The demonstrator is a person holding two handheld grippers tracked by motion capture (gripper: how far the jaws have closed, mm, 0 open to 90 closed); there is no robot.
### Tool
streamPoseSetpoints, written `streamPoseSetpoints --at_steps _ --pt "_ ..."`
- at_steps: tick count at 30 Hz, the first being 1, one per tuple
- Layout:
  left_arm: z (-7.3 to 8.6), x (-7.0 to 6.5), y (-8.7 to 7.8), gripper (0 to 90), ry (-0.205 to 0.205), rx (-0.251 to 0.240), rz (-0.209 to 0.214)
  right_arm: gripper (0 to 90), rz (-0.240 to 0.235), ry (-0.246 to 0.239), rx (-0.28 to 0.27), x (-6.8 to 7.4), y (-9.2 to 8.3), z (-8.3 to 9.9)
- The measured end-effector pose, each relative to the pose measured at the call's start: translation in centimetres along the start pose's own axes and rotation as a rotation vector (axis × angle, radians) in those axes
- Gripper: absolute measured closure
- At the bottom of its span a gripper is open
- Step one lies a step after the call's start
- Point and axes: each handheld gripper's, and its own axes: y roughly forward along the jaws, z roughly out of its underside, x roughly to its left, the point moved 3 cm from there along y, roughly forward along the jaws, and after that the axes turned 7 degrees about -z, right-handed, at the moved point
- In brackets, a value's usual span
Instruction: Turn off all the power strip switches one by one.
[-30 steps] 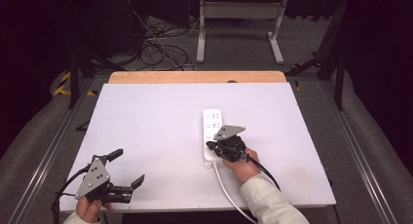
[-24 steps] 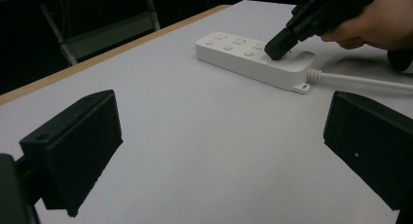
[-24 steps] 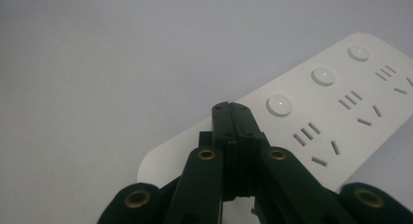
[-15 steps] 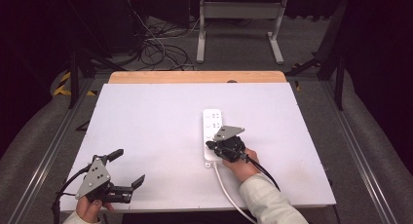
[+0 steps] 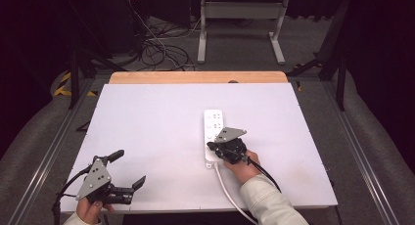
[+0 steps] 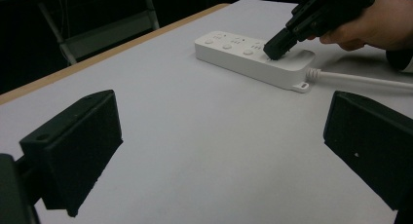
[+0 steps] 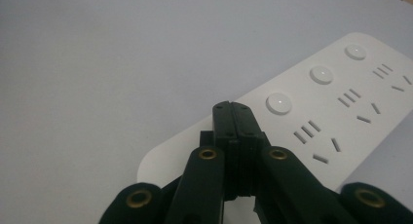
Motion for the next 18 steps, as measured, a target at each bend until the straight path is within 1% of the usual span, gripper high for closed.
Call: streamPoseSetpoints --at_steps 1,2,3,4,5,6,7,9,13,14,16,17,18 --pt "0.0 0.0 0.0 1.0 -0.001 0.0 0.001 90.0 0.009 0.0 0.005 0.0 -0.1 -0.1" --pt "0.0 0.1 0.0 1.0 0.001 0.001 0.001 90.0 0.039 -0.019 -0.005 0.1 -0.3 -0.2" --pt "0.0 0.1 0.0 1.0 0.005 0.001 0.0 90.0 0.035 -0.03 -0.012 0.3 -0.5 -0.4" --pt "0.0 0.2 0.0 1.0 0.0 0.001 0.001 90.0 0.032 -0.04 -0.041 0.5 -0.8 -0.6" --pt "0.0 0.3 0.0 1.0 0.005 0.001 -0.002 90.0 0.034 -0.051 -0.068 0.6 -1.2 -0.9" --pt "0.0 0.3 0.1 1.0 0.002 0.0 -0.002 90.0 0.037 -0.055 -0.085 0.7 -1.5 -1.3" --pt "0.1 0.2 0.1 1.0 -0.007 0.005 0.0 90.0 0.038 -0.057 -0.095 0.7 -1.9 -1.7" --pt "0.1 0.3 0.1 0.9 -0.007 0.005 0.0 90.0 0.032 -0.052 -0.109 0.7 -2.3 -2.4" --pt "0.0 0.1 0.1 1.0 -0.001 0.006 -0.001 90.0 0.028 -0.043 -0.093 0.5 -2.3 -3.3" --pt "0.0 0.1 0.1 1.0 0.002 0.004 -0.003 90.0 0.023 -0.033 -0.085 0.4 -2.2 -3.4" --pt "0.0 0.2 0.1 1.0 0.004 0.007 -0.002 90.0 0.023 -0.024 -0.075 0.0 -2.0 -3.6" --pt "0.1 0.1 0.2 1.0 -0.005 0.005 0.0 90.0 0.024 -0.016 -0.07 -0.3 -1.9 -3.6" --pt "0.1 0.2 0.2 0.9 -0.004 0.007 0.001 90.0 0.022 -0.009 -0.066 -0.6 -1.7 -3.6"
